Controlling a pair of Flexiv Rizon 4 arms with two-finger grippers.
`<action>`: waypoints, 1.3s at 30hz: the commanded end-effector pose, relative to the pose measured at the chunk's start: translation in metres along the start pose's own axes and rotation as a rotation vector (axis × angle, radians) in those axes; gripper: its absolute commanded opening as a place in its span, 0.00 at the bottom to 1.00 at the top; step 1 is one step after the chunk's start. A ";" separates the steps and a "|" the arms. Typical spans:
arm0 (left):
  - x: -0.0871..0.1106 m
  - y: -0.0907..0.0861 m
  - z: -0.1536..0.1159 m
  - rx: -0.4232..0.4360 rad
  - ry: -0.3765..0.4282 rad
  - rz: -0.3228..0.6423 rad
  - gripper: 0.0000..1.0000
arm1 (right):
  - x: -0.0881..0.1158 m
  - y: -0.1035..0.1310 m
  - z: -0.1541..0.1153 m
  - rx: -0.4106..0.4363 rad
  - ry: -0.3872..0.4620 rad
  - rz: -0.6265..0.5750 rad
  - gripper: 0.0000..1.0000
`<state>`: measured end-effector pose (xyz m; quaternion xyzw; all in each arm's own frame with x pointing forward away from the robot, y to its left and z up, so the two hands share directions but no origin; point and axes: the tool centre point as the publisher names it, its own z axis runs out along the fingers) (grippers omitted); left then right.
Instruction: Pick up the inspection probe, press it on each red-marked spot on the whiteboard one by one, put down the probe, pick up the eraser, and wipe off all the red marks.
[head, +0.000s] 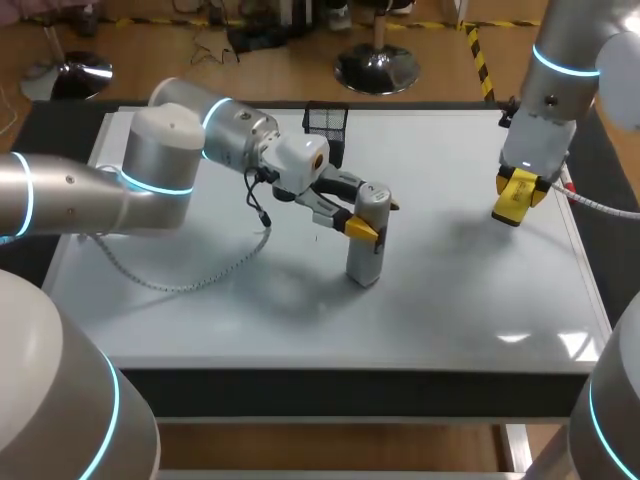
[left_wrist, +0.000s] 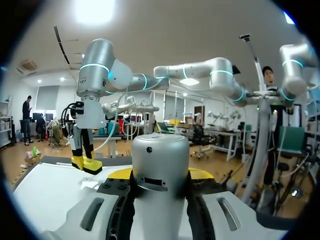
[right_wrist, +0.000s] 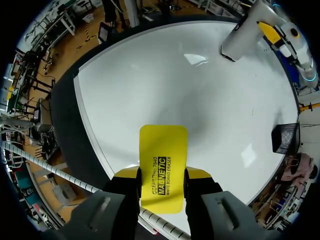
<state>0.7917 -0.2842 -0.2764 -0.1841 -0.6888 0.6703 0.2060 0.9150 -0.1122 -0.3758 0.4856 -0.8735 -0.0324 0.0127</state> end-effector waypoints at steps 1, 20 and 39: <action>-0.002 -0.013 -0.018 -0.027 0.015 0.008 0.00 | 0.000 -0.001 0.000 0.002 0.002 -0.002 0.00; -0.001 -0.034 -0.120 -0.037 0.017 0.023 0.00 | 0.000 -0.001 0.000 0.002 0.002 -0.002 0.00; 0.002 -0.040 -0.226 -0.004 -0.052 0.067 0.00 | 0.000 -0.001 0.000 0.002 0.002 -0.002 0.00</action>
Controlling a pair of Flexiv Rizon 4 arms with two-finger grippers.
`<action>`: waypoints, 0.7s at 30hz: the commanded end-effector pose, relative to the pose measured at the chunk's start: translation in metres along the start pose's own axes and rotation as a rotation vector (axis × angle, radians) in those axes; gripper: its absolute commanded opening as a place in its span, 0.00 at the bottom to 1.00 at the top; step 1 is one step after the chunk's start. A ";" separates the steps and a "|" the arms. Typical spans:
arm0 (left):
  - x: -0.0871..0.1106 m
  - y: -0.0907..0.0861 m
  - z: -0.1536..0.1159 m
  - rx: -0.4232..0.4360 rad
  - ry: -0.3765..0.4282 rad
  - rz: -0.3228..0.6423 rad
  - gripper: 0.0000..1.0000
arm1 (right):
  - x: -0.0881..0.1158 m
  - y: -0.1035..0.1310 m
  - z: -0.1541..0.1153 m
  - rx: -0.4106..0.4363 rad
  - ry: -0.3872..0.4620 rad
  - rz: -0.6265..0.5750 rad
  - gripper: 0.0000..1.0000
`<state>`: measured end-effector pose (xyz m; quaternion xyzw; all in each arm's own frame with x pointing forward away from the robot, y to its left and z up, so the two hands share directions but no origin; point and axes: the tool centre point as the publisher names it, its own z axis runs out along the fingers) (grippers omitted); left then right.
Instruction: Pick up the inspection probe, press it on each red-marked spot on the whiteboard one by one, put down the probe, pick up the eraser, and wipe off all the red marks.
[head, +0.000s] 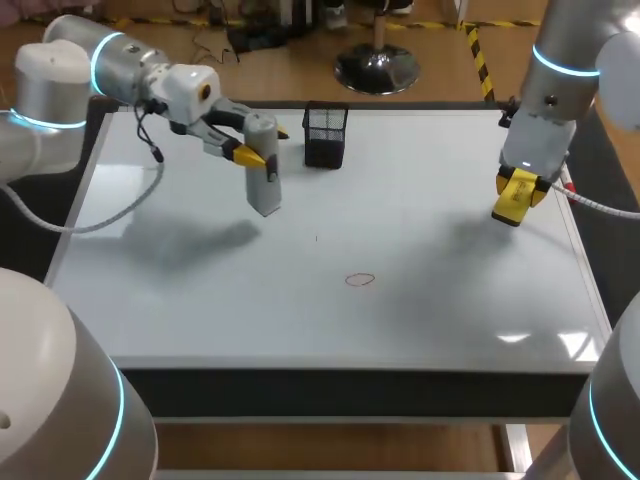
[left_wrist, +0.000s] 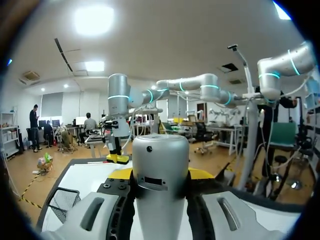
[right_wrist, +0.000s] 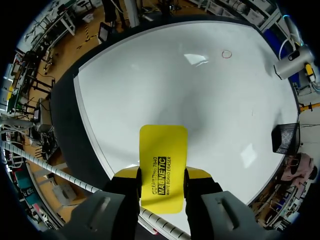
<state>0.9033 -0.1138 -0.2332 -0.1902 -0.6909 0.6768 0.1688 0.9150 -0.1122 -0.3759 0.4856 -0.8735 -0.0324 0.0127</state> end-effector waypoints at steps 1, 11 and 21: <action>0.003 0.000 -0.026 0.008 -0.005 0.008 0.00 | 0.000 -0.001 -0.001 0.002 0.002 -0.002 0.00; -0.011 -0.011 -0.066 0.012 -0.023 0.046 0.00 | 0.000 -0.001 -0.001 0.002 0.002 -0.002 0.00; -0.027 -0.020 -0.081 0.000 -0.004 0.046 0.00 | 0.000 -0.001 -0.001 0.002 0.002 -0.002 0.00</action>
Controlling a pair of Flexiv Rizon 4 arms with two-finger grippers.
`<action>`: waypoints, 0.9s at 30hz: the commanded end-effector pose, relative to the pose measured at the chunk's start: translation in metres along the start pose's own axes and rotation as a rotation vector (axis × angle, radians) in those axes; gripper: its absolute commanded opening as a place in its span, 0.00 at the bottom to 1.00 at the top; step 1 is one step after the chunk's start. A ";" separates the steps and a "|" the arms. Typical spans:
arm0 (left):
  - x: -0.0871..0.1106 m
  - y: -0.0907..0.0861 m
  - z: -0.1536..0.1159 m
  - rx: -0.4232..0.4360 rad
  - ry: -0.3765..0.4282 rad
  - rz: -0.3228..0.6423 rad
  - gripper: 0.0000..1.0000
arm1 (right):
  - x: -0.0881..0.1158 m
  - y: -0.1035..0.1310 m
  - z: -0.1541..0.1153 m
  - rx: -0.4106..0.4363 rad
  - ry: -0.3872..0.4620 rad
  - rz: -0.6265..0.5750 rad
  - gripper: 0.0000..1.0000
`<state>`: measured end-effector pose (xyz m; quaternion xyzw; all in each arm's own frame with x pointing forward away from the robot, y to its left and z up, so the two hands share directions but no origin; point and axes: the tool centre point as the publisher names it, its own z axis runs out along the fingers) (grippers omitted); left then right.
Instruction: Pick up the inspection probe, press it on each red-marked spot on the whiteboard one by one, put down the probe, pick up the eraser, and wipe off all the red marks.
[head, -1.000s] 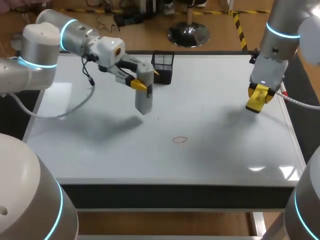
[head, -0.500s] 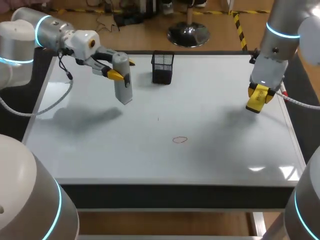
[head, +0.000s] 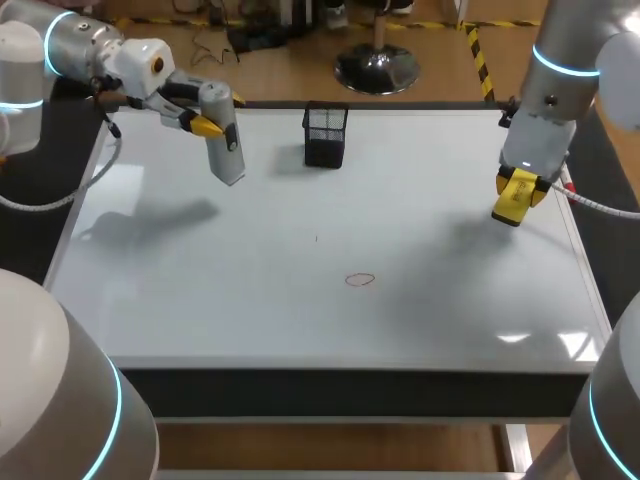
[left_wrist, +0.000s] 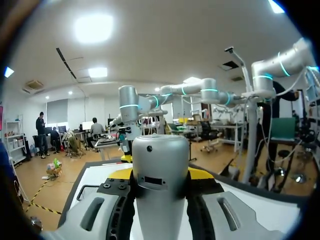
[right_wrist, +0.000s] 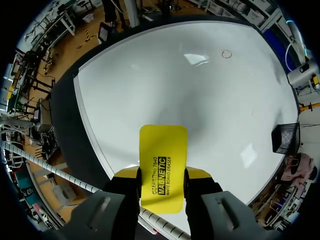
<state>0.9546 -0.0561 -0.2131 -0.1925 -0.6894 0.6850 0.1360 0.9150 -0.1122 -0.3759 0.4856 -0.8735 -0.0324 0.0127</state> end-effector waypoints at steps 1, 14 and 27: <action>-0.010 -0.001 -0.005 0.000 0.041 -0.005 0.00 | 0.000 -0.001 -0.001 0.002 0.002 -0.002 0.00; -0.010 -0.001 -0.005 0.000 0.041 -0.005 0.00 | 0.000 -0.001 -0.001 0.002 0.002 -0.002 0.00; -0.010 -0.001 -0.005 0.000 0.041 -0.005 0.00 | -0.004 0.006 -0.001 0.006 0.010 -0.024 0.00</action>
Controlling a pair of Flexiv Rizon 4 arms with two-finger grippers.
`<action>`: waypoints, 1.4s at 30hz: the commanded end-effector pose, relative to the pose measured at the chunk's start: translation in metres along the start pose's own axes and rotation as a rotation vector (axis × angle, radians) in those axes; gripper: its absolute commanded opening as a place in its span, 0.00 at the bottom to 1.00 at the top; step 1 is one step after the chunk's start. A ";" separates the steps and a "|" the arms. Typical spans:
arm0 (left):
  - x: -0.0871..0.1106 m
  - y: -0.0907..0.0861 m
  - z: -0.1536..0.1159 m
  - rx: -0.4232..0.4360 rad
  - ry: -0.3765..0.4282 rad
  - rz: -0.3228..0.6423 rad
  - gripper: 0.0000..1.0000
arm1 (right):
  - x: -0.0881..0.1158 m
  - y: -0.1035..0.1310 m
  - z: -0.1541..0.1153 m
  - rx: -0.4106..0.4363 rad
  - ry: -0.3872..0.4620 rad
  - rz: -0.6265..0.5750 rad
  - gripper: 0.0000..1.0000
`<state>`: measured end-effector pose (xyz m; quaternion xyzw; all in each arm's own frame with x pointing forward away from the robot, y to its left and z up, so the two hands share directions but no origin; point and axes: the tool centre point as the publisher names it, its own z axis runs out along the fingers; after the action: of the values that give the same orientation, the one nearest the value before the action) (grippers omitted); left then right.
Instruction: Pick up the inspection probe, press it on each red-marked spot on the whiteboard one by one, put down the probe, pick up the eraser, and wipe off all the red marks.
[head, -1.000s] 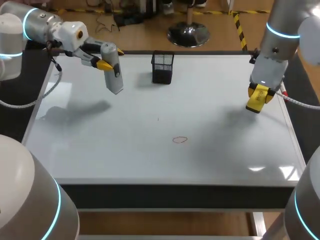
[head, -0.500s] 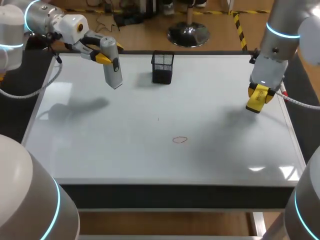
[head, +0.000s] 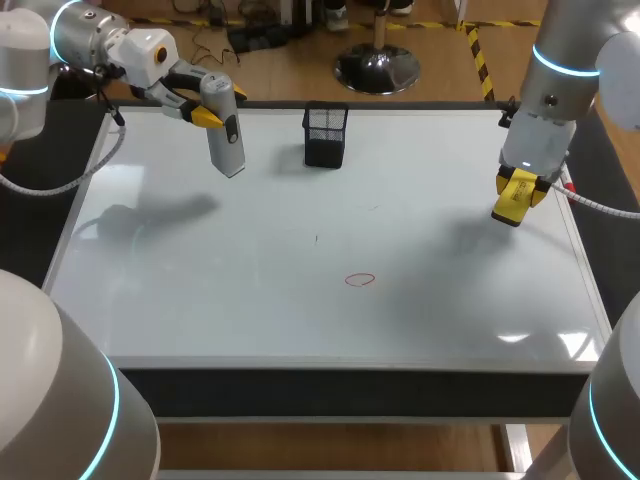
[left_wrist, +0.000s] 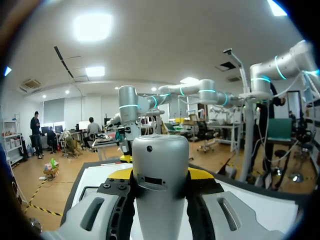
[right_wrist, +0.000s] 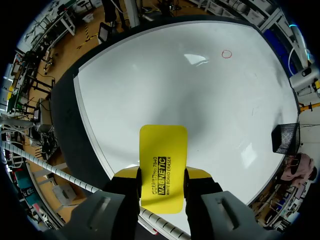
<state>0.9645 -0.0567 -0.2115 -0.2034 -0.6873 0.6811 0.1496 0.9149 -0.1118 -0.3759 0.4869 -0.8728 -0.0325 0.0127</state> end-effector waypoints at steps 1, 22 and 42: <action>-0.001 -0.001 -0.001 0.001 0.005 -0.001 0.00 | -0.006 0.010 -0.002 0.011 0.019 -0.030 0.00; -0.001 -0.001 -0.001 0.001 0.005 -0.001 0.00 | -0.111 0.187 0.007 0.062 0.078 -0.437 0.00; -0.001 -0.001 -0.001 0.001 0.005 -0.001 0.00 | -0.174 0.268 0.048 0.030 -0.002 -0.555 0.00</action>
<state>0.9645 -0.0568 -0.2115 -0.2036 -0.6873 0.6810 0.1496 0.7706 0.1679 -0.3903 0.7081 -0.7056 -0.0243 -0.0109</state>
